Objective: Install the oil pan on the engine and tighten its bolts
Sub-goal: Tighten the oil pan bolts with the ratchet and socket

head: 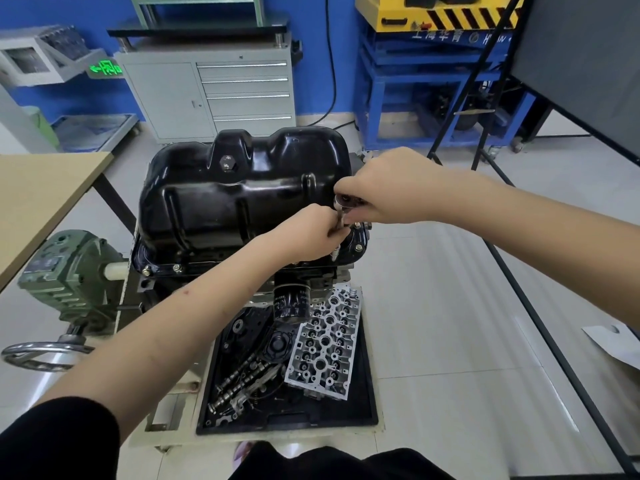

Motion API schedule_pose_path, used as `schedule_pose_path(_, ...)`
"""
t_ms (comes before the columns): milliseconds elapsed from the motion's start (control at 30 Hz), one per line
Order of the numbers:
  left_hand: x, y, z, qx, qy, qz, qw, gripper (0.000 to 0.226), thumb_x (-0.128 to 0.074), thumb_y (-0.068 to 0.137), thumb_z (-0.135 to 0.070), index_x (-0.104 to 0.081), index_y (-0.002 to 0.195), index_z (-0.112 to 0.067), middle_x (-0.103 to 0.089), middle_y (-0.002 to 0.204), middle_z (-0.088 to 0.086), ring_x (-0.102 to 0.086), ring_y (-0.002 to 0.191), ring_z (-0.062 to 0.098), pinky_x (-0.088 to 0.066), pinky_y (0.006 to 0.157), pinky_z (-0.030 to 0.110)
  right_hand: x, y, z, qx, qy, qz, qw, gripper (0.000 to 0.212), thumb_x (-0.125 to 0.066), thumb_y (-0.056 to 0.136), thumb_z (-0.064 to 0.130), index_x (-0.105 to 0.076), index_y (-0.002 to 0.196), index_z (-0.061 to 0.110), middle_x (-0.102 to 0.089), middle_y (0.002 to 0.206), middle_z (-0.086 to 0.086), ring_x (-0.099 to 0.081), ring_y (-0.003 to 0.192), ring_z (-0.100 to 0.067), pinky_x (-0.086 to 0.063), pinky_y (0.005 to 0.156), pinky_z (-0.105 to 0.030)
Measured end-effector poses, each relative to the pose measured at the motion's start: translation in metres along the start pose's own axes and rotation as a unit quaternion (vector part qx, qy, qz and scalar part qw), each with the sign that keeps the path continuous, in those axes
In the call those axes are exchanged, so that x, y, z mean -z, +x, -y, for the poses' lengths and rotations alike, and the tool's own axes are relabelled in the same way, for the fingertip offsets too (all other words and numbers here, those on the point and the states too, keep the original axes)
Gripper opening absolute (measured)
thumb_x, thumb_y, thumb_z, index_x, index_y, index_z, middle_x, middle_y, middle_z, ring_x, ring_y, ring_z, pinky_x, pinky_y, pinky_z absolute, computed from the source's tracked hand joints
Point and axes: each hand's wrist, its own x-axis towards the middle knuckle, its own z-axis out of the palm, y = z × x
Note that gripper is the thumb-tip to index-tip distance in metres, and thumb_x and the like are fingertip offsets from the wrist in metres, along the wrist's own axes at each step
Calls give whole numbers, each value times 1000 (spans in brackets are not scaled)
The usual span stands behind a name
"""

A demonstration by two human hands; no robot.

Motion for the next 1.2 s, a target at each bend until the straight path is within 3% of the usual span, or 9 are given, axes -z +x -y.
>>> schedule_pose_path(67,0,1,1,-6,6,5,1000,36,-43,94,-24,-44,62,-8,-48,62,4,-43,62,21,-24,56,25,-1,-1,-4,43,5,8,999,34,-44,94,36,-45,126,24,-59,108,-2,-51,103,-24,-37,75,-34)
schedule_pose_path(167,1,0,1,-9,4,2,1000,37,-44,93,-24,-42,60,-8,-49,61,8,-43,61,22,-25,56,27,-3,-1,-6,70,13,-3,997,34,-47,92,34,-48,125,23,-60,111,1,-50,106,-21,-33,88,-32)
schedule_pose_path(333,-1,0,1,3,-35,-11,999,34,-45,94,-26,-52,67,-6,-46,54,-1,-45,54,17,-30,54,27,-4,0,-4,-38,37,4,999,44,-44,85,58,-45,83,14,-37,61,4,-43,69,-24,-32,57,-31)
schedule_pose_path(567,3,3,3,-8,-6,21,1000,38,-43,94,-21,-41,58,-8,-43,55,1,-40,54,18,-22,52,25,-5,-3,-12,60,34,-12,998,32,-44,93,39,-51,119,21,-59,107,1,-49,104,-21,-42,77,-36)
schedule_pose_path(800,0,3,1,5,-37,-6,999,42,-43,94,-26,-39,54,-16,-42,50,-3,-40,47,9,-29,46,24,-4,1,-2,-51,9,9,999,49,-37,83,62,-44,81,14,-35,59,2,-41,65,-23,-25,48,-28)
schedule_pose_path(933,0,4,0,-4,-2,2,1000,41,-41,95,-23,-38,56,-11,-42,53,-1,-40,50,15,-23,49,26,-5,-1,-6,12,11,-1,1000,32,-40,93,43,-50,110,18,-59,100,-3,-50,89,-24,-36,66,-34)
schedule_pose_path(1033,3,5,1,-3,-4,18,1000,34,-42,95,-23,-50,67,-4,-50,65,5,-45,65,22,-29,59,26,-5,-3,-9,78,-17,10,997,37,-41,95,36,-41,130,22,-53,123,2,-46,115,-20,-31,92,-31)
schedule_pose_path(1133,2,3,1,4,-17,17,1000,37,-41,95,-24,-43,60,-11,-44,57,-1,-46,62,22,-31,59,28,-5,-1,-6,40,-43,-8,998,37,-38,93,47,-49,111,16,-60,102,-2,-54,96,-24,-36,84,-33)
schedule_pose_path(1200,0,2,0,9,-28,4,1000,37,-41,95,-26,-43,60,-14,-43,53,-4,-46,56,19,-31,52,28,-3,0,-1,-22,-22,5,999,43,-35,90,56,-42,88,14,-50,71,-1,-47,64,-21,-36,59,-31)
